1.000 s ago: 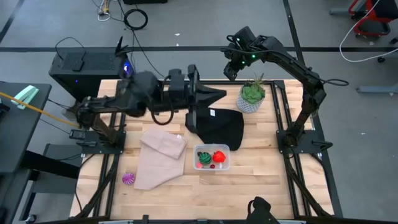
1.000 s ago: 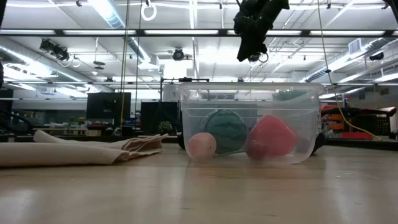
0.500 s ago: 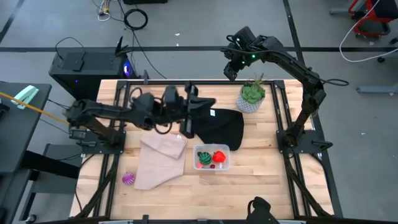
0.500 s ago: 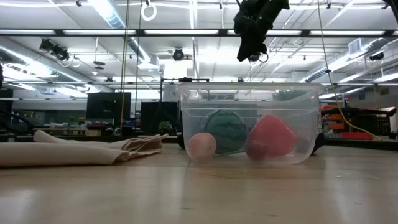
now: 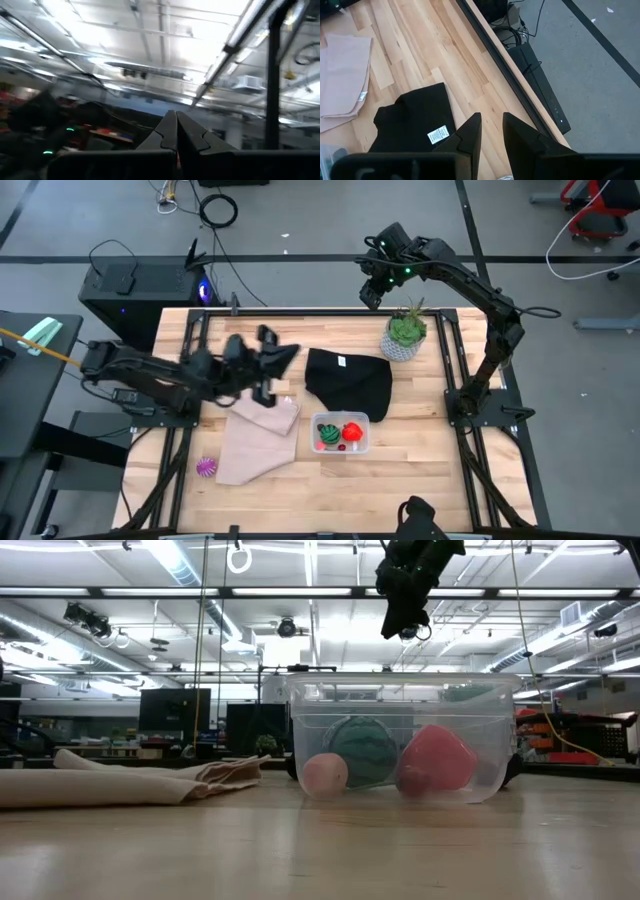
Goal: Pick and placing Produce into tupperware
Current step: Put the onion into the transparent bin
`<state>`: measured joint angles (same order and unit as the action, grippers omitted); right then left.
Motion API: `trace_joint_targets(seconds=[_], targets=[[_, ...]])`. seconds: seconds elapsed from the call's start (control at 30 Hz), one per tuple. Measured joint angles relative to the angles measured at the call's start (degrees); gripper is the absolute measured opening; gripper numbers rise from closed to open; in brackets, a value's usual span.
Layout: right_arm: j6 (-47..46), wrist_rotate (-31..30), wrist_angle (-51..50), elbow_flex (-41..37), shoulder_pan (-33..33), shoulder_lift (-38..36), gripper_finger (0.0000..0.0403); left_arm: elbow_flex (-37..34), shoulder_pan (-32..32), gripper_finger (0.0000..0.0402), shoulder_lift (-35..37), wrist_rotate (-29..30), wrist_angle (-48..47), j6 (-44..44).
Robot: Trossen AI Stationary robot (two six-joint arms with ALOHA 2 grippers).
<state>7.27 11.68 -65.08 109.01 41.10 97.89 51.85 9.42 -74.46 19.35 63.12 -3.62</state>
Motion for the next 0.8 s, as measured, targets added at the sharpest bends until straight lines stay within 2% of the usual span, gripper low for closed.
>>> trace_joint_targets(seconds=[0.2, 0.33, 0.47, 0.6, 0.8], targets=[[-0.3, 0.0, 0.4, 0.0, 0.0, 0.0, 0.0087, -7.2, 2.7, 0.0002, 11.0, 3.5, -3.3, 3.0], [-1.5, 0.0, 1.3, 0.0, 0.0, 0.0, 0.0087, -9.7, 3.8, 0.0003, 18.2, 4.9, -11.0, 3.6], [-2.4, 0.0, 2.0, 0.0, 0.0, 0.0, 0.0087, -10.0, 5.6, 0.0002, 24.6, 4.6, -23.2, 2.8], [-2.6, 0.0, 2.6, 0.0, 0.0, 0.0, 0.0087, -10.0, 6.7, 0.0004, 30.5, -1.2, -37.3, -0.9], [-3.8, 0.0, 3.9, 0.0, 0.0, 0.0, 0.0087, -10.0, 6.7, 0.0003, 37.1, -13.2, -55.4, -9.4]])
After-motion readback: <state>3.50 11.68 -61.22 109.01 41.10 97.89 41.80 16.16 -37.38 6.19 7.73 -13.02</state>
